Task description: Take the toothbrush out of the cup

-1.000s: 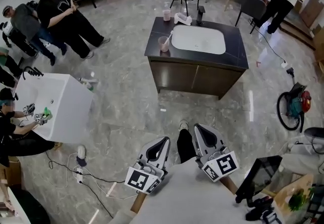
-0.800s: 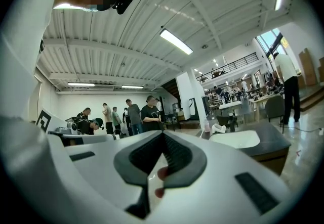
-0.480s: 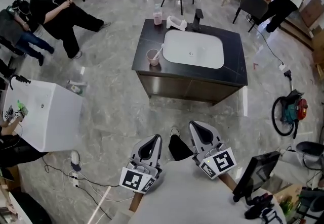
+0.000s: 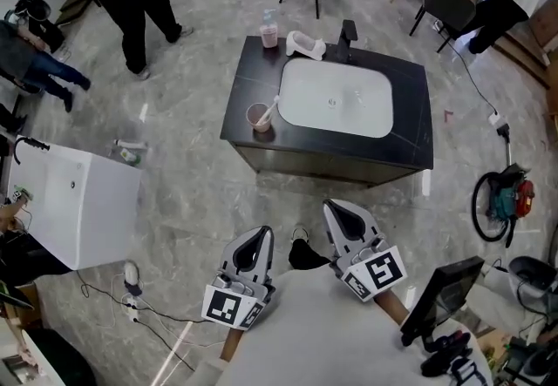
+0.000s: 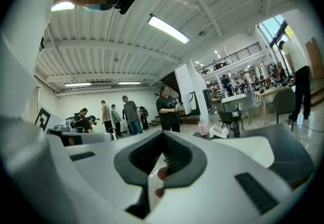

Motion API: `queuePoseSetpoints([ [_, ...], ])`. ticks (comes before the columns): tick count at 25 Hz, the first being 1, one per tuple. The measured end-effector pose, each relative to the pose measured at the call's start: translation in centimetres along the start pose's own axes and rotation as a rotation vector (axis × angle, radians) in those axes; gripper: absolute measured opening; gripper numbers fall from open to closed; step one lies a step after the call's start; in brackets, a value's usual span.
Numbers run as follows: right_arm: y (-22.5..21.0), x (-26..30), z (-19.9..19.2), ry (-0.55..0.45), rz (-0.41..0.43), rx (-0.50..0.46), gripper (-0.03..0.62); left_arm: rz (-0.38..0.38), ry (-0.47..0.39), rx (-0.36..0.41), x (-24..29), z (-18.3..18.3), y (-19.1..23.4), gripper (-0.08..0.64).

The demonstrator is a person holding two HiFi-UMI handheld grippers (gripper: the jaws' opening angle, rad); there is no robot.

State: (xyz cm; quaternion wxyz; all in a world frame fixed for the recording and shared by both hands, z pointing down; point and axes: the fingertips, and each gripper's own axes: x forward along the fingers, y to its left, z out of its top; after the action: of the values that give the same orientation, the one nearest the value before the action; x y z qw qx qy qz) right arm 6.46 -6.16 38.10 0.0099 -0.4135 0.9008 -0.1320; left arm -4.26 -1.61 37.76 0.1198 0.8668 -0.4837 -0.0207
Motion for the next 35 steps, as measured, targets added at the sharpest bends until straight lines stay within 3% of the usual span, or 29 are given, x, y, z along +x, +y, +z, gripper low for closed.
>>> queuePoseSetpoints([
  [11,-2.2,4.6,0.1,0.037,0.027,0.015,0.004,0.046,0.028,-0.015,2.2,0.6,3.0,0.003],
  [20,-2.0,8.4,-0.6,0.058,-0.037,0.035,0.004,0.019,0.081,-0.044,3.1,-0.3,7.4,0.003],
  [27,-2.0,9.4,-4.3,0.106,-0.062,0.089,0.003,0.041,0.126,-0.054,2.4,-2.9,9.1,0.003],
  [35,-5.2,12.1,-8.0,0.13,-0.059,0.147,0.005,0.07,0.179,-0.12,2.5,-6.0,9.0,0.003],
])
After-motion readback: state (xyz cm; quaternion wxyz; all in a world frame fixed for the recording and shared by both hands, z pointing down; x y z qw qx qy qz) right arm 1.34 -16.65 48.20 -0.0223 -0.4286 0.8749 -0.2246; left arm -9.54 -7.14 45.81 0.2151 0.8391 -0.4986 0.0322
